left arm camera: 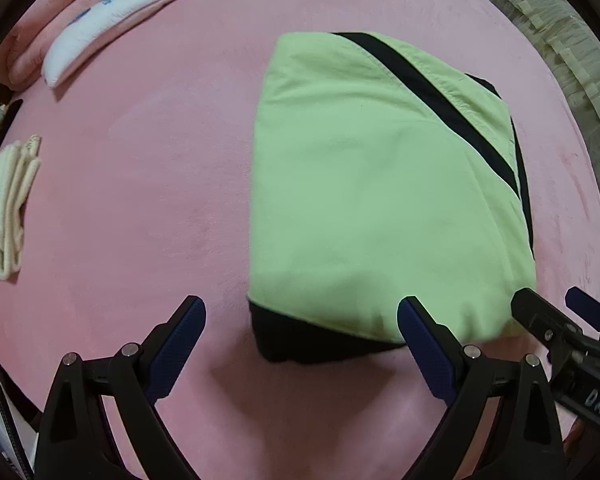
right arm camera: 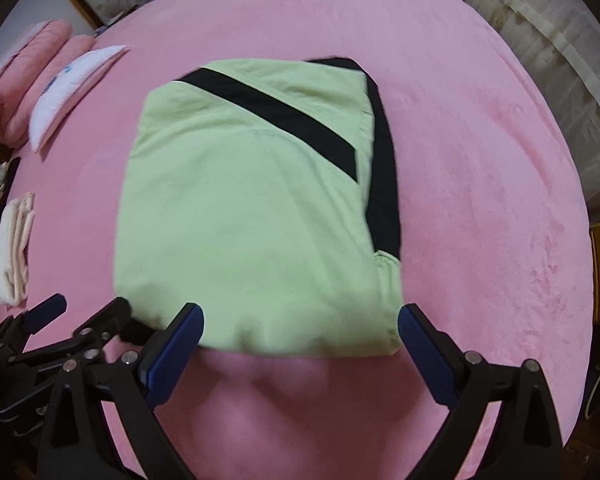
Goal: Fold large clothes
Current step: 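Grasp the folded green bundle with both tools and lift it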
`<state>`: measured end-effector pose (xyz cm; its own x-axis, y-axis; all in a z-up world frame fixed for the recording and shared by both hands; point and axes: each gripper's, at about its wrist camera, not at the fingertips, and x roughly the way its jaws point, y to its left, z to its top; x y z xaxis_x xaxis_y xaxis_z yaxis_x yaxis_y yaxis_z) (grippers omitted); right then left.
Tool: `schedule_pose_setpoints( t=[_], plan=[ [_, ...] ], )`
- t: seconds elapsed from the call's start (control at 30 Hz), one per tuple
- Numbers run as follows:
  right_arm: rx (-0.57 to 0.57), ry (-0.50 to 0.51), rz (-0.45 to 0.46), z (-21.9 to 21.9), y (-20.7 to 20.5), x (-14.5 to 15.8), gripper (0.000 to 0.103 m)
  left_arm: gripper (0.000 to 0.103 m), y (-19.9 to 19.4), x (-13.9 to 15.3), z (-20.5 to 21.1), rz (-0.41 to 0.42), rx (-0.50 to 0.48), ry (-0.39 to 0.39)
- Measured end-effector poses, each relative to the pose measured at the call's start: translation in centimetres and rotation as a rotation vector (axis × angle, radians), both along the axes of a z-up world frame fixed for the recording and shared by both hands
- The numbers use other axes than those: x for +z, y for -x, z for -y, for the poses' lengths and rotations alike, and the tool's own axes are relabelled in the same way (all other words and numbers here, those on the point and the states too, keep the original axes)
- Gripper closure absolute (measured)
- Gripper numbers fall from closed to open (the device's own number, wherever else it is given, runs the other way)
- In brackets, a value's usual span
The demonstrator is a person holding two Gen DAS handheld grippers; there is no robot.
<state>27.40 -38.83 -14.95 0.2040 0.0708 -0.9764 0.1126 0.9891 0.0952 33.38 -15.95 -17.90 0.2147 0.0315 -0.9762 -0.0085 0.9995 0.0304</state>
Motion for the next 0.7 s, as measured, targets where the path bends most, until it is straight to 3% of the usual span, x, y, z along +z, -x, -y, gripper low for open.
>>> schedule_pose_setpoints(
  t=[0.13,0.27,0.37,0.7],
  plan=[
    [-0.06,-0.067,-0.018,3.0,-1.3,-2.4,0.005,0.007,-1.6,-1.4,-0.1,-0.015,-0.007,0.007],
    [-0.145,-0.278,-0.04,7.5,-3.3,-6.4,0.005,0.007,-3.3,-3.2,-0.6,-0.048,0.003,0.034],
    [-0.167,-0.369,-0.093,9.5,-4.9,-9.2,0.005,0.007,-5.1,-4.6,-1.4,-0.06,0.019,0.051],
    [-0.162,-0.724,-0.052,11.2,-8.3,-12.4,0.004,0.006,-10.3,-6.7,-2.8,-0.047,0.028,0.14]
  ],
)
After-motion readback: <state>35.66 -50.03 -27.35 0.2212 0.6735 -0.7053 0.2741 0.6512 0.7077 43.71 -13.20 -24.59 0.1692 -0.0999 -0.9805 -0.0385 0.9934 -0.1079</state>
